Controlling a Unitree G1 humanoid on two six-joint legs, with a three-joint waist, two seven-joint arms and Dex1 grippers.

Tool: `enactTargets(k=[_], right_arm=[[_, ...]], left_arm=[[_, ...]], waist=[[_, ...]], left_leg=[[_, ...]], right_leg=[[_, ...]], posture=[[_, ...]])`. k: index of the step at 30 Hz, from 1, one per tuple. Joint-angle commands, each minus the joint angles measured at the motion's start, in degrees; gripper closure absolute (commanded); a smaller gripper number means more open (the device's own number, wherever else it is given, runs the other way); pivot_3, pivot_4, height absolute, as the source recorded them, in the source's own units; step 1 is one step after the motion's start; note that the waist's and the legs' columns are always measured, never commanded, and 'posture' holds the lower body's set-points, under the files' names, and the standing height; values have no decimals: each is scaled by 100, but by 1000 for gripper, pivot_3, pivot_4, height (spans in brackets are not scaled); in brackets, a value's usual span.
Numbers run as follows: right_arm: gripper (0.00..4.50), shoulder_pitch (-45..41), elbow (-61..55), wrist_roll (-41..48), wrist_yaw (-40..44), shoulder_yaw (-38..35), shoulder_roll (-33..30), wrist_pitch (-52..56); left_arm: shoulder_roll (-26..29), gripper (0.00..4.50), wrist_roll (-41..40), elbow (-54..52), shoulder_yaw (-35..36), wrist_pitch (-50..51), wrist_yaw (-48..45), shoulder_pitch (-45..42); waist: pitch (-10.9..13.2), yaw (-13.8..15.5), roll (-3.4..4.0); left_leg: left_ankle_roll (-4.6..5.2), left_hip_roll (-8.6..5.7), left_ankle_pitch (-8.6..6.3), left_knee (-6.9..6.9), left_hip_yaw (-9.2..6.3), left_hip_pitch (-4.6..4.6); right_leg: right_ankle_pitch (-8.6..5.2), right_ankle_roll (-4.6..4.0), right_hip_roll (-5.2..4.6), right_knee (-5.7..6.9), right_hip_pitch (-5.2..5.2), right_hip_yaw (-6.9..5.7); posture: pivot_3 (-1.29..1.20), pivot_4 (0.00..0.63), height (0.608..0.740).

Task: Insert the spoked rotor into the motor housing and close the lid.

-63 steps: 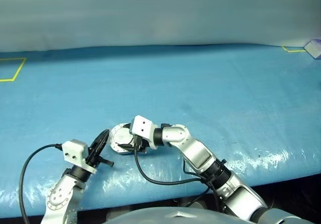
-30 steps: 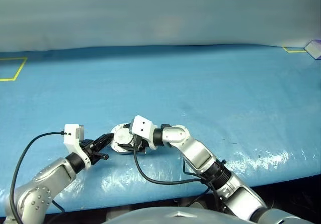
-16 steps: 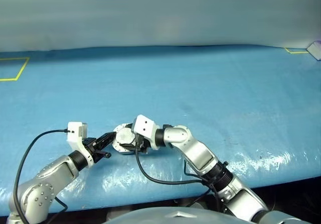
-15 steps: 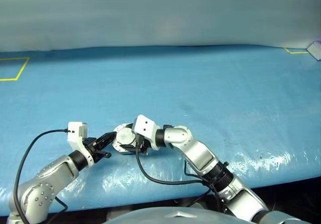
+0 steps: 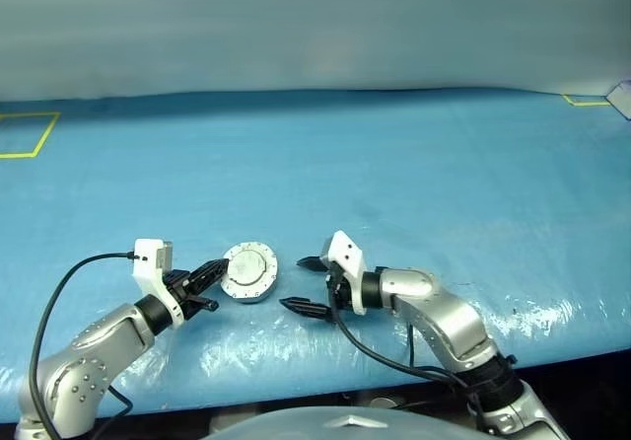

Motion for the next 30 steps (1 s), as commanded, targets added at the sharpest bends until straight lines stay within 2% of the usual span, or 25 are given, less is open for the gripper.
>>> enactTargets(k=[1,5,7,13,19,30], right_arm=[[54,212,-581,937,-223,-566,170,776],[54,417,-547,2251,-841,-1268,824,2228],[54,437,-382,2401,-1422,-1534,1239,2648],[54,416,14,2352,-2367,-1712,1953,2833],[54,216,361,2499,-2798,-1847,2350,2901],[54,66,633,2944,-3129,-1878,2682,3289]], left_arm=[[-13,4500,121,91,-162,-12,-197,21],[-43,4500,183,97,-165,-39,-256,25],[-49,4500,206,88,-171,-56,-290,37],[-53,4500,250,34,-134,-80,-345,94],[-35,4500,280,-42,-81,-80,-386,205],[-59,4500,307,-16,-6,-109,-384,233]], waist=[[0,0,-3],[0,9,-4],[1,9,-2],[1,8,0],[3,-21,3],[4,-50,5]], left_leg=[[0,1,0,0,-2,0],[0,1,0,-3,-2,-3],[1,1,-1,-6,-2,-4],[1,-1,-1,-7,0,-6],[1,0,-1,-18,-1,-8],[2,0,-2,-23,-2,-8]], right_leg=[[-1,-1,1,0,1,-1],[-2,-1,0,-3,0,0],[-2,-2,0,-3,-3,1],[-3,-1,-2,-7,-6,0],[-7,-2,-1,-7,-13,-1],[-12,-2,-1,-9,-12,-2]], posture=[[0,150,740],[0,150,740],[0,150,740],[0,150,740],[0,150,740],[0,150,740]])
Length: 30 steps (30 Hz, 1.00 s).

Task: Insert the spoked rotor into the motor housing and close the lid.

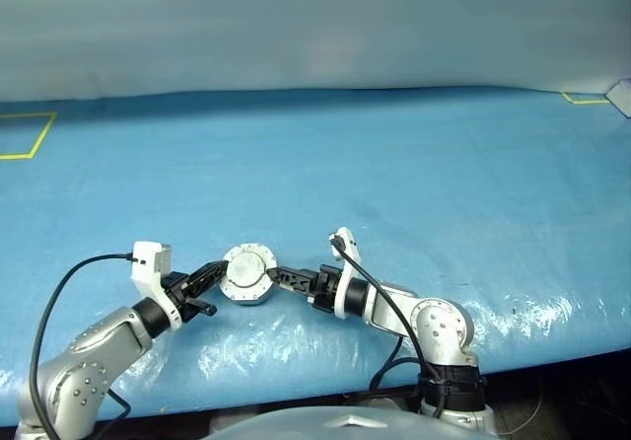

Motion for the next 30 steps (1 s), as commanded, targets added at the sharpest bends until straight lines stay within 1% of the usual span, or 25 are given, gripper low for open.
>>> enactTargets(k=[1,11,21,24,25,29,30], right_arm=[[54,-91,48,257,-109,17,318,177],[54,-217,458,442,-275,149,474,143],[54,-268,752,549,-384,329,481,-12],[648,-255,801,615,-410,333,502,-33],[927,-255,812,633,-420,338,498,-34],[2280,-264,845,671,-433,351,452,-25],[2684,-266,852,677,-439,353,439,-22]], left_arm=[[-15,4500,66,-6,-62,40,-15,69],[-4,4500,111,14,-53,47,-55,77],[-7,4500,148,19,-65,48,-62,94],[-16,4500,160,23,-63,43,-65,94],[-21,4500,169,27,-60,39,-63,97],[-39,4500,192,30,-59,34,-65,108],[-42,4500,195,31,-59,33,-68,109]], waist=[[0,-12,0],[-1,-31,0],[-3,-39,1],[-3,-38,1],[-3,-38,1],[-2,-38,4],[-2,-38,5]], left_leg=[[0,0,0,0,0,0],[0,1,0,-1,0,2],[0,3,0,-1,0,4],[0,3,0,-2,0,7],[0,3,0,-2,0,6],[0,2,0,-4,0,3],[0,2,0,-4,0,3]], right_leg=[[0,0,0,0,0,0],[0,0,1,0,1,-1],[-1,0,2,1,2,-1],[-1,-1,2,1,3,-1],[-1,-1,2,1,3,-1],[-2,-1,2,0,0,-1],[-1,-1,2,0,0,0]], posture=[[0,150,740],[0,150,740],[0,150,740],[0,150,740],[0,150,740],[0,150,740],[0,150,740]])
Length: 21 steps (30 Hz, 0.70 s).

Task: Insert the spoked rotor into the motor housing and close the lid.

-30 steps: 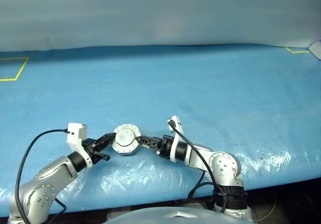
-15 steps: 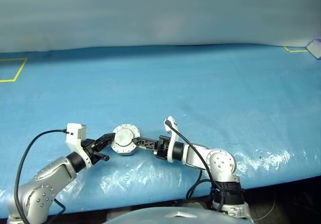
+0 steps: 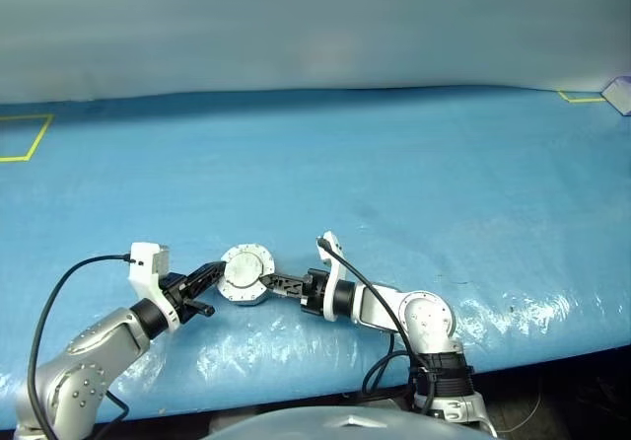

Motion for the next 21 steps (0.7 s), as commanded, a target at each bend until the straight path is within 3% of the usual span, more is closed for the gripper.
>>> enactTargets(k=[1,3,14,21], right_arm=[[2955,-8,0,77,-64,124,419,14],[3305,-6,6,129,-101,130,385,11],[3314,99,-194,457,-215,9,167,212],[3321,211,-237,724,-404,-266,247,167]], left_arm=[[-21,4500,86,36,-106,48,-12,66],[-32,4500,101,40,-103,52,-20,54],[-165,4500,43,-5,40,-152,-43,-43],[-922,4500,-205,-144,654,-802,500,-472]], waist=[[1,-3,4],[-3,1,14],[0,8,16],[2,9,7]], left_leg=[[0,0,0,0,0,1],[0,1,0,0,0,6],[0,2,0,0,0,0],[0,1,0,1,-3,-29]], right_leg=[[0,0,0,0,1,0],[0,0,0,1,4,0],[-1,0,0,0,0,-1],[0,1,0,0,-25,-3]], posture=[[0,150,740],[0,150,740],[0,150,740],[0,150,740]])
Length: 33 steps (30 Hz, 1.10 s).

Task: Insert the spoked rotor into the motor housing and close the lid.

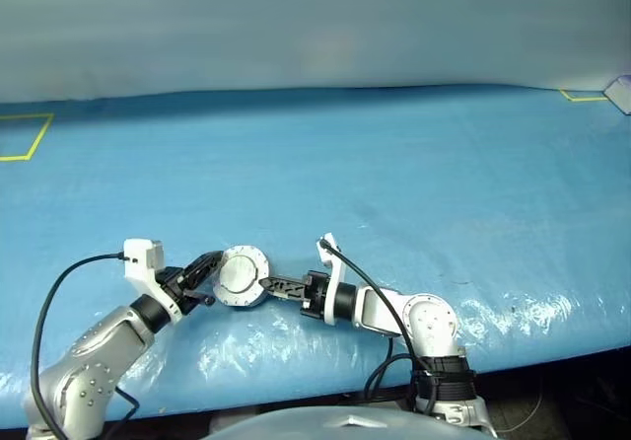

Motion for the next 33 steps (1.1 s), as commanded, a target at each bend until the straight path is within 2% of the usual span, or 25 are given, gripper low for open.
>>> enactTargets(k=[1,10,13,21,24,27,33], right_arm=[[3321,76,-110,202,-212,-231,279,-31],[3322,20,-92,1296,-917,-999,497,-630],[3322,-45,-80,1686,-1173,-1173,496,-917],[3323,-501,48,2128,-1470,-1567,248,-1634],[3323,-661,76,2233,-1526,-1666,209,-1868],[3323,-765,61,2353,-1590,-1706,222,-2029],[3323,-858,-70,2709,-1760,-1485,281,-2111]], left_arm=[[-328,4500,-261,-165,416,-378,416,-213],[-901,4500,-1805,-222,798,-322,1059,-202],[-1009,4500,-1938,-222,671,-329,1201,-105],[-1802,4500,-2892,-147,180,-407,1604,8],[-2190,3888,-3358,-82,-30,-466,1755,73],[-2567,2838,-3787,4,-157,-622,2077,125],[-2614,888,-4223,191,-562,-681,2096,174]], waist=[[0,-1,0],[-1,11,-6],[1,0,-8],[5,-7,-10],[5,-7,-11],[6,-8,-11],[6,-5,-10]], left_leg=[[0,0,0,0,1,-4],[1,-8,1,15,-3,-53],[2,-7,1,20,-1,-53],[2,-6,1,22,3,-54],[3,-7,1,22,4,-56],[4,-6,1,21,4,-56],[6,-7,0,25,5,-58]], right_leg=[[1,1,0,0,-4,0],[24,34,-2,-2,-40,3],[15,20,0,-2,-39,3],[15,17,2,0,-41,7],[16,17,2,0,-41,7],[17,17,2,1,-42,8],[21,1,3,1,-41,10]], posture=[[0,150,740],[0,150,740],[0,150,740],[0,150,740],[0,150,740],[0,150,740],[0,150,740]])
